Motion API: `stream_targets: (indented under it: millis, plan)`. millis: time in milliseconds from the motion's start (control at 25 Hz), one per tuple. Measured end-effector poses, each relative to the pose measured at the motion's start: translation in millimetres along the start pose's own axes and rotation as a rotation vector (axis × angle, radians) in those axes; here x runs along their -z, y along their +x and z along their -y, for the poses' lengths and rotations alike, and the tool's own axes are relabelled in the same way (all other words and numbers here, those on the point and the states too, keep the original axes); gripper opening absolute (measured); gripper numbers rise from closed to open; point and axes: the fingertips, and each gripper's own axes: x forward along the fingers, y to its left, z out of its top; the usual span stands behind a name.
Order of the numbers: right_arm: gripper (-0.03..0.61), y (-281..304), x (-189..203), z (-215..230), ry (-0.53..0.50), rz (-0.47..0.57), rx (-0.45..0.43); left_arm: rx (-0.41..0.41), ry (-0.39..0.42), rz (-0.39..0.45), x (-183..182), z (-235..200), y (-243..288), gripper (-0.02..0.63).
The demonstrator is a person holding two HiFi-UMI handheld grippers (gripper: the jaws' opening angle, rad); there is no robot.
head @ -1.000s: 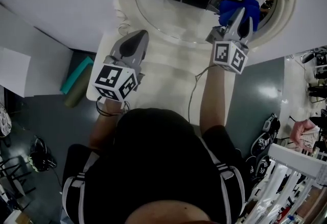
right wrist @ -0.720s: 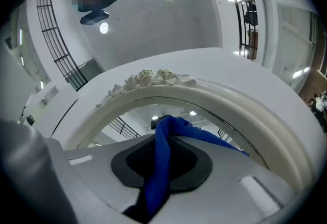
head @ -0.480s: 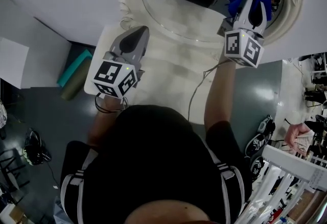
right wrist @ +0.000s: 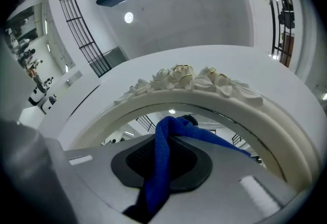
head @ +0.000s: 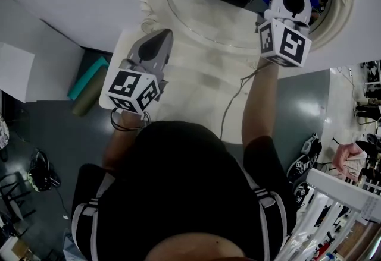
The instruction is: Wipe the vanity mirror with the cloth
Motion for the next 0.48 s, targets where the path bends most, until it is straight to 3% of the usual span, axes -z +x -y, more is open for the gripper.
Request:
stream_targets:
  millis: [240,480]
  plan:
    - [0.049,15.5,1.6,-46.2,-0.109,-0.045,-0.111,-0.017,-0.008,0.007,-0.3,-4.9,-4.8,0.009]
    - [0.049,15.7,37.5,-108.4,-0.247,-0.09,-0.219,-0.054,-0.014,0.013,-0.8,-18.0,-15.7,0.009]
